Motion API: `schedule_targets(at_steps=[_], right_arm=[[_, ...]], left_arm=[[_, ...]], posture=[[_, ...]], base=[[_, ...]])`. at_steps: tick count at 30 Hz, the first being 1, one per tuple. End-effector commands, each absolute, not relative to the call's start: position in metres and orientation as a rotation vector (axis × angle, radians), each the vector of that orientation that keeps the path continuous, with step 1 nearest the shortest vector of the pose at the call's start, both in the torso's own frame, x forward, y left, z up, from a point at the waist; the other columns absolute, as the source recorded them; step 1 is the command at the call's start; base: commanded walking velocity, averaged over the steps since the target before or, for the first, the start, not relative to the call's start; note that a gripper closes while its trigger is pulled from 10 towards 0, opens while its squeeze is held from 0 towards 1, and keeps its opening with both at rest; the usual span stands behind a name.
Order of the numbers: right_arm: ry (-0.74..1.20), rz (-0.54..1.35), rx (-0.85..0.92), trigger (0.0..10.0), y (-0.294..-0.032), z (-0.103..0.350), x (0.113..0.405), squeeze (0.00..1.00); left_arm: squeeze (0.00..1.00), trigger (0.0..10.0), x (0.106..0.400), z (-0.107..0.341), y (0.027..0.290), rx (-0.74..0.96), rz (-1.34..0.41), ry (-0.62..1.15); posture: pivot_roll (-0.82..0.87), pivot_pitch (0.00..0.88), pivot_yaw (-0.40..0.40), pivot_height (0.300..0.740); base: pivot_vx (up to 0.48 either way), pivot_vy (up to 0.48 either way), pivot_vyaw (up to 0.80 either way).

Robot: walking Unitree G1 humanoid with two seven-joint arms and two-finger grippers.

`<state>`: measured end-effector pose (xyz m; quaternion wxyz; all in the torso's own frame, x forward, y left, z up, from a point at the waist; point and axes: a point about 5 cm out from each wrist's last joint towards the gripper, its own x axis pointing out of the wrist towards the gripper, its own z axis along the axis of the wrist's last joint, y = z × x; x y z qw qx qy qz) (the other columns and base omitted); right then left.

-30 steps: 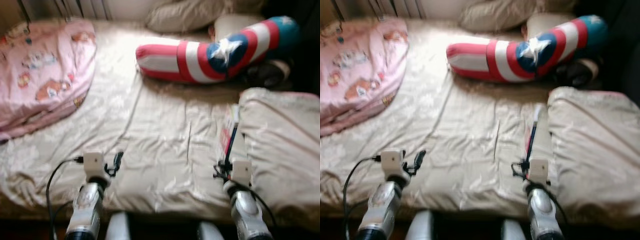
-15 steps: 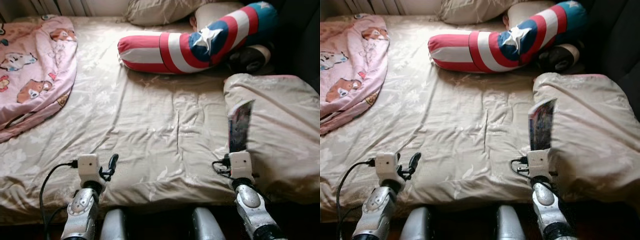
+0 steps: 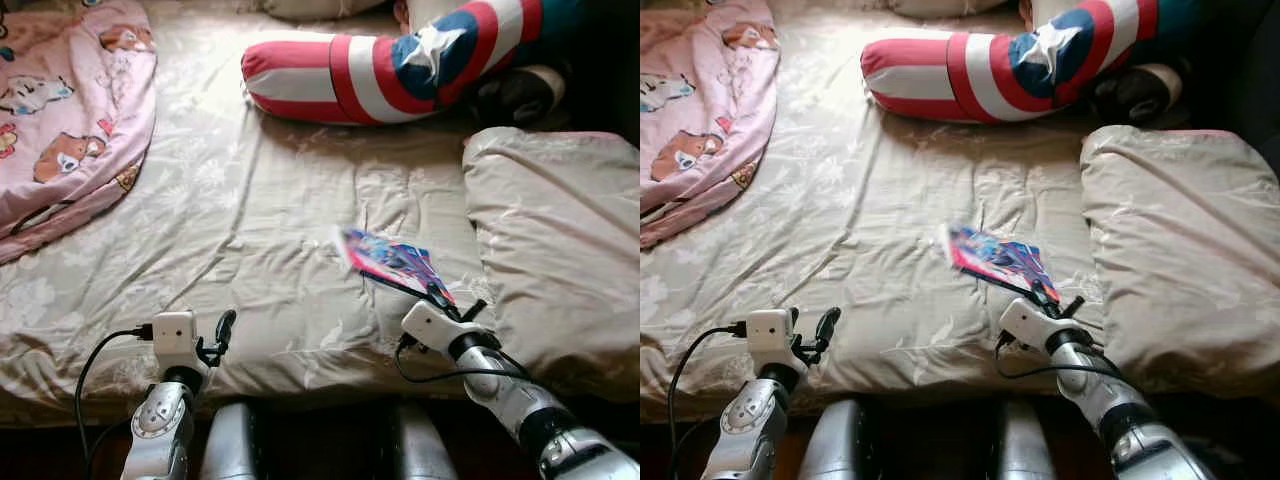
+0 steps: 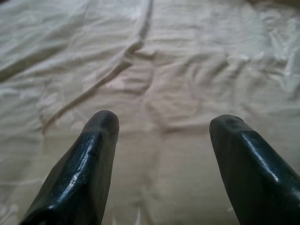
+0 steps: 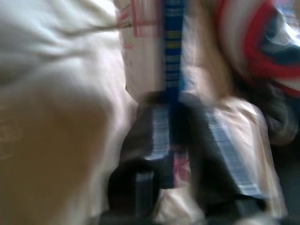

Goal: Clean up the room

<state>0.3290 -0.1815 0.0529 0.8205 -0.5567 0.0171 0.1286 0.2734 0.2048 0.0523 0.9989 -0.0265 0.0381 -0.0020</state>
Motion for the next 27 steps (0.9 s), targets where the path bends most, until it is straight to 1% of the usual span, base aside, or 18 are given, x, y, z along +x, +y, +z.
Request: schedule_targets(at_steps=[1, 4, 5, 6, 9, 11, 12, 14, 19, 21, 25, 26, 27], right_arm=[[0.018, 0.269, -1.232, 10.0, -0.184, 0.053, 0.329, 0.00], [-0.017, 0.272, -1.287, 10.0, -0.183, 0.058, 0.333, 0.00], [-0.031, 0.294, -1.328, 10.0, -0.181, 0.058, 0.333, 0.00], [-0.048, 0.358, -1.400, 10.0, -0.176, 0.054, 0.331, 0.00], [-0.035, 0.380, -1.426, 10.0, -0.176, 0.050, 0.330, 0.00], [-0.055, 0.336, -1.434, 10.0, -0.178, 0.056, 0.334, 0.00], [-0.075, 0.285, -1.432, 10.0, -0.182, 0.065, 0.339, 0.00], [-0.087, 0.257, -1.440, 10.0, -0.184, 0.070, 0.343, 0.00], [-0.049, 0.228, -1.526, 10.0, -0.188, 0.063, 0.341, 0.00], [-0.052, 0.191, -1.531, 10.0, -0.190, 0.064, 0.340, 0.00], [-0.005, 0.212, -1.499, 10.0, -0.188, 0.058, 0.338, 0.00], [0.031, 0.247, -1.527, 10.0, -0.186, 0.049, 0.333, 0.00], [0.052, 0.262, -1.514, 10.0, -0.184, 0.044, 0.331, 0.00]], left_arm=[[0.00, 10.0, 0.267, 0.046, 0.204, -0.056, -0.009, 0.107], [0.00, 10.0, 0.263, 0.047, 0.204, -0.054, -0.005, 0.112], [0.00, 10.0, 0.262, 0.046, 0.205, -0.055, -0.004, 0.114], [0.00, 10.0, 0.260, 0.046, 0.205, -0.055, -0.003, 0.116], [0.00, 10.0, 0.257, 0.047, 0.205, -0.054, -0.001, 0.118], [0.00, 10.0, 0.255, 0.046, 0.206, -0.053, 0.002, 0.122], [0.00, 10.0, 0.253, 0.046, 0.208, -0.052, 0.005, 0.125], [0.00, 10.0, 0.252, 0.046, 0.209, -0.051, 0.006, 0.128], [0.00, 10.0, 0.247, 0.046, 0.207, -0.049, 0.006, 0.140], [0.00, 10.0, 0.245, 0.047, 0.207, -0.050, 0.007, 0.142], [0.00, 10.0, 0.243, 0.048, 0.209, -0.046, 0.008, 0.148], [0.00, 10.0, 0.241, 0.047, 0.209, -0.044, 0.006, 0.155], [0.00, 10.0, 0.240, 0.046, 0.209, -0.043, 0.004, 0.157]], posture=[[0.06, 0.306, -0.034, 0.618], [0.06, 0.323, -0.034, 0.618], [0.06, 0.324, -0.034, 0.618], [0.07, 0.332, -0.032, 0.618], [0.07, 0.347, -0.033, 0.618], [0.08, 0.348, -0.033, 0.618], [0.07, 0.356, -0.034, 0.618], [0.07, 0.356, -0.034, 0.618], [0.08, 0.388, -0.037, 0.618], [0.08, 0.398, -0.037, 0.618], [0.07, 0.413, -0.041, 0.618], [0.08, 0.420, -0.042, 0.618], [0.08, 0.420, -0.042, 0.618]], base=[[0.000, 0.000, 0.00], [0.000, 0.000, 0.00], [0.000, 0.000, 0.00], [0.000, 0.000, 0.00], [0.000, 0.000, 0.00], [0.000, 0.000, 0.00], [0.000, 0.000, 0.00], [0.000, 0.000, 0.00], [0.000, 0.000, 0.00], [0.000, 0.000, 0.00], [0.000, 0.000, 0.00], [0.000, 0.000, 0.00], [0.000, 0.000, 0.00]])
